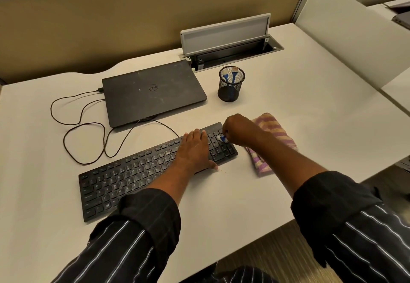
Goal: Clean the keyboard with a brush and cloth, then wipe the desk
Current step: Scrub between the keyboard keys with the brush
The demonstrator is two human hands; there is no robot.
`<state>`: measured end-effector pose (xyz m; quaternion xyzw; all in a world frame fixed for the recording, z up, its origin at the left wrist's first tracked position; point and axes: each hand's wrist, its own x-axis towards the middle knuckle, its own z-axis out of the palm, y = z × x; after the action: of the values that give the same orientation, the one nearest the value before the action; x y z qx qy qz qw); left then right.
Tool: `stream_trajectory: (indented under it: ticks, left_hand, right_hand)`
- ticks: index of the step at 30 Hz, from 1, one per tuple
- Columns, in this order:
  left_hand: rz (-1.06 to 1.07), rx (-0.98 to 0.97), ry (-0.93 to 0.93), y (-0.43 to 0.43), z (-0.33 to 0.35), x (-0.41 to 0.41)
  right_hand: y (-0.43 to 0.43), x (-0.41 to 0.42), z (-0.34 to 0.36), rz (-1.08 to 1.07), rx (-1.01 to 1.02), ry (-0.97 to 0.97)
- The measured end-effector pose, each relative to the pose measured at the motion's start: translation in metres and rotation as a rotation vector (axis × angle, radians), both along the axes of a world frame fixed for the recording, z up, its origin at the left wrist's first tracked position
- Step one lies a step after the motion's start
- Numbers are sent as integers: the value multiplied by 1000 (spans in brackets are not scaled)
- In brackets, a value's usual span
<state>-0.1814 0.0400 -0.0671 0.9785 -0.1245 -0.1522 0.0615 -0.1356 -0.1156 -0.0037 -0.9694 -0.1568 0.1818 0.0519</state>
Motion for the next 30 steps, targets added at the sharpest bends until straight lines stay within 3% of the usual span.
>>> stream_trajectory:
  ticks: [5, 11, 16, 23, 27, 30]
  left_hand:
    - [0, 6, 10, -1, 0, 1]
    - [-1, 8, 21, 0, 1, 0]
    - [7, -4, 10, 0, 0, 0]
    - [12, -13, -6, -1, 0, -1]
    - [12, -5, -7, 1, 0, -2]
    - [12, -13, -16, 1, 0, -2]
  right_hand:
    - [-13, -19, 8, 72, -111, 113]
    - [-21, -21, 1, -28, 36, -21]
    - [-21, -22, 3, 58, -83, 46]
    - [-13, 14, 8, -38, 135, -188]
    - [-3, 19, -2, 61, 37, -127]
    - [-11, 19, -5, 18, -17, -117]
